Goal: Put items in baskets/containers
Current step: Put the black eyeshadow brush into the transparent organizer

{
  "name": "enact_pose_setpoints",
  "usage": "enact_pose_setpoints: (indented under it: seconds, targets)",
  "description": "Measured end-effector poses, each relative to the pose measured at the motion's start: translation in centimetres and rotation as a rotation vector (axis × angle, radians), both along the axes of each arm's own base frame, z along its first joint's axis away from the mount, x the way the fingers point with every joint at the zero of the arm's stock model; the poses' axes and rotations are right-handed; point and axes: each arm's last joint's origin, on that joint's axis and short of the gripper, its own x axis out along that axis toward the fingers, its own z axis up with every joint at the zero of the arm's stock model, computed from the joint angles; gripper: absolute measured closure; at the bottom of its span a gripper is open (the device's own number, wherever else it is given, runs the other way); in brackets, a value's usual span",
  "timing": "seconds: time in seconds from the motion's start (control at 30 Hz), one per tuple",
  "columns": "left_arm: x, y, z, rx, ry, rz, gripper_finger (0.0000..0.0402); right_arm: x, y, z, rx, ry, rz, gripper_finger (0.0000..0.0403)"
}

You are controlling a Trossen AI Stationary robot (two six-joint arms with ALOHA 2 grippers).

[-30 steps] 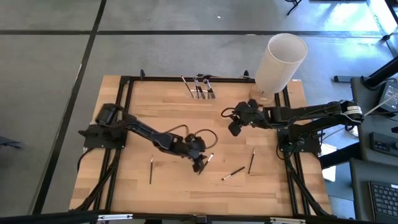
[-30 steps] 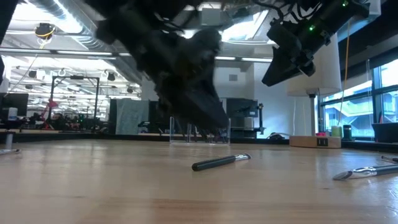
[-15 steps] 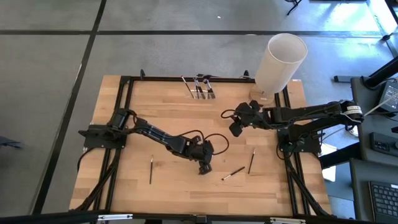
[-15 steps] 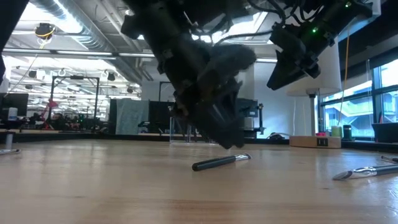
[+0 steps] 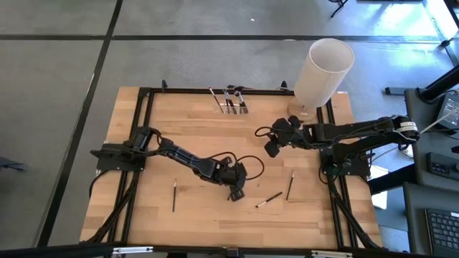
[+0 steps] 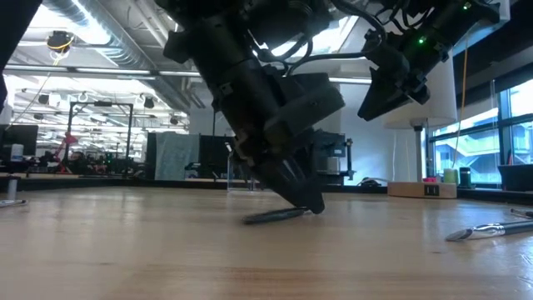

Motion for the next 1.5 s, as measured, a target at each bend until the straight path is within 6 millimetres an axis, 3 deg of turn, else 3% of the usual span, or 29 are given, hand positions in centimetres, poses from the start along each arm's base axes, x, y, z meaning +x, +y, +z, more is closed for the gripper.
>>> enact_pose_setpoints:
  seconds: [0.23,0.43,0.77,0.97,1.17,1.33,1.5]
  targets:
    - [-0.1,0.5,-0.1,0.017,0.027,0.0,0.0371,0.0,0.0,0.0,-0.001,0.003,0.002,0.0286]
    - [-0.2,0.9,0.3,0.074,0.019,0.011,0.0378,0.0,0.0,0.0,-0.002,0.005,0.004,0.0286]
    - [-0.9,4.0,5.8,0.436,-0.138,0.288,0.0375,-0.5,-0.2,-0.3,-0.052,0.047,-0.07,0.0286]
    - [-2.6,8.5,10.1,0.753,-0.102,0.487,0.0371,-0.7,-0.2,-0.4,-0.041,0.061,-0.085,0.0286]
    - [-5.1,14.9,13.7,0.786,-0.118,0.711,0.0373,-0.7,-0.2,-0.4,-0.039,0.065,-0.087,0.0286]
    - [-6.7,19.7,13.5,0.687,-0.233,0.798,0.0376,-0.9,-0.2,-1.3,-0.04,0.076,-0.086,0.0286]
    - [-7.7,23.2,11.9,0.5,-0.545,0.761,0.0372,-1.2,-0.4,-2.1,-0.04,0.097,-0.093,0.0286]
